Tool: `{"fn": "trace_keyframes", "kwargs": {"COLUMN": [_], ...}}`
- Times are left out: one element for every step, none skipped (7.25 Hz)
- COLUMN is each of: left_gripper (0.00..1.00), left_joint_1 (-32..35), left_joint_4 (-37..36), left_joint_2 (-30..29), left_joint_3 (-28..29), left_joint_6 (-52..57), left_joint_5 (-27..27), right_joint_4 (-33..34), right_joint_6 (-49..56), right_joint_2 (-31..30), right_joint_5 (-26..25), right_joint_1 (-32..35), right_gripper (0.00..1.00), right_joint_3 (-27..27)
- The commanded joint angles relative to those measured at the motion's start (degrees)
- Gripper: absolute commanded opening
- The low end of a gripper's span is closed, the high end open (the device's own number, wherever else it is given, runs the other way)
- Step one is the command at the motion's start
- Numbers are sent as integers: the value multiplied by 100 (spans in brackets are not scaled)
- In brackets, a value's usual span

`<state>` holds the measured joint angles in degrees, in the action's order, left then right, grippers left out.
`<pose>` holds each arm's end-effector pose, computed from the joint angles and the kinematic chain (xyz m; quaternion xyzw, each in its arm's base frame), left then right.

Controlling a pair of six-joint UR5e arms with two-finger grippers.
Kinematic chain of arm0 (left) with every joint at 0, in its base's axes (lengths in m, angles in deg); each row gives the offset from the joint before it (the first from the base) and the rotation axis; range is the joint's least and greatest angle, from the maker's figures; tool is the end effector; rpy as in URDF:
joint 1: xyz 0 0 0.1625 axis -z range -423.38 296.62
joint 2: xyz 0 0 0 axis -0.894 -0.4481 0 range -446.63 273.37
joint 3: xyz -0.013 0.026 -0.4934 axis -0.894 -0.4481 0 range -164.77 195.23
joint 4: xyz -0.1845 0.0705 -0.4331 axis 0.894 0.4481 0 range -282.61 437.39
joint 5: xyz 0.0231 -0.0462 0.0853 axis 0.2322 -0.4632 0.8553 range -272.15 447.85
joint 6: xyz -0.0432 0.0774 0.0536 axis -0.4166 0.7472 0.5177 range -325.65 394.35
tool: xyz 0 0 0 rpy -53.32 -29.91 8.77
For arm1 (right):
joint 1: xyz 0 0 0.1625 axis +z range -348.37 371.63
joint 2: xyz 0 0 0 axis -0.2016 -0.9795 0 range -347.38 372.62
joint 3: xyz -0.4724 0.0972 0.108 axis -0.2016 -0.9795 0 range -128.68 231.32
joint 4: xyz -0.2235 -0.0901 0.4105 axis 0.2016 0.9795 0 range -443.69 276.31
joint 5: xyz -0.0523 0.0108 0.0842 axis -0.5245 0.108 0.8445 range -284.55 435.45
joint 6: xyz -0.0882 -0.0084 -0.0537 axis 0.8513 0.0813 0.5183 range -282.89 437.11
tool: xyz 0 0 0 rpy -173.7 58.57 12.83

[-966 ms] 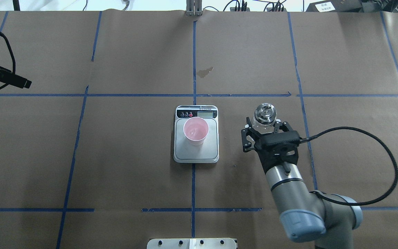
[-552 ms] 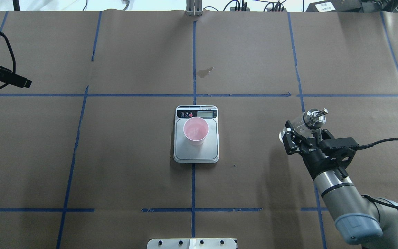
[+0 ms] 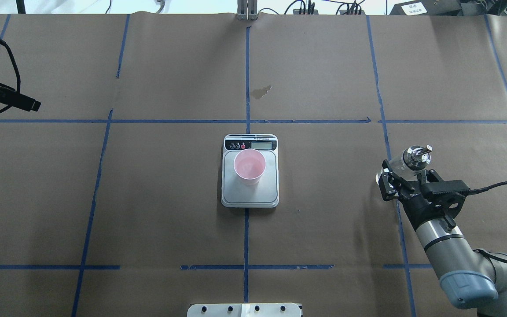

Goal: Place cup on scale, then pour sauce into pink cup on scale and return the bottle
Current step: 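Lower the bottle onto the table with the right gripper and release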

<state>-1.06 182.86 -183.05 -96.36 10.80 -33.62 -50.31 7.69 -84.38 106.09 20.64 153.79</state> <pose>0.2047 -0.5610 0.4347 0.2126 0.3812 0.1326 0.8899 -0.4471 -0.2961 0.5461 0.5246 -0.3249 0.1790 0.7663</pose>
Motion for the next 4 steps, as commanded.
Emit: {"fn": "trace_keyframes", "kwargs": {"left_gripper": [100,100,100,100], "left_joint_1": [0,0,0,0], "left_joint_4": [0,0,0,0], "left_joint_2": [-17,-17,-17,-17], "left_joint_3": [-3,-21,-38,-39], "left_joint_6": [-1,-1,-1,-1], "left_joint_5": [9,0,0,9], "right_joint_4": [2,2,2,2], "right_joint_6": [-1,-1,-1,-1], "right_joint_2": [-2,-2,-2,6], "right_joint_5": [12,12,64,56], "right_joint_1": [4,-4,-4,-4], "right_gripper": [0,0,0,1], "right_joint_3": [-88,-88,-105,-166]}}
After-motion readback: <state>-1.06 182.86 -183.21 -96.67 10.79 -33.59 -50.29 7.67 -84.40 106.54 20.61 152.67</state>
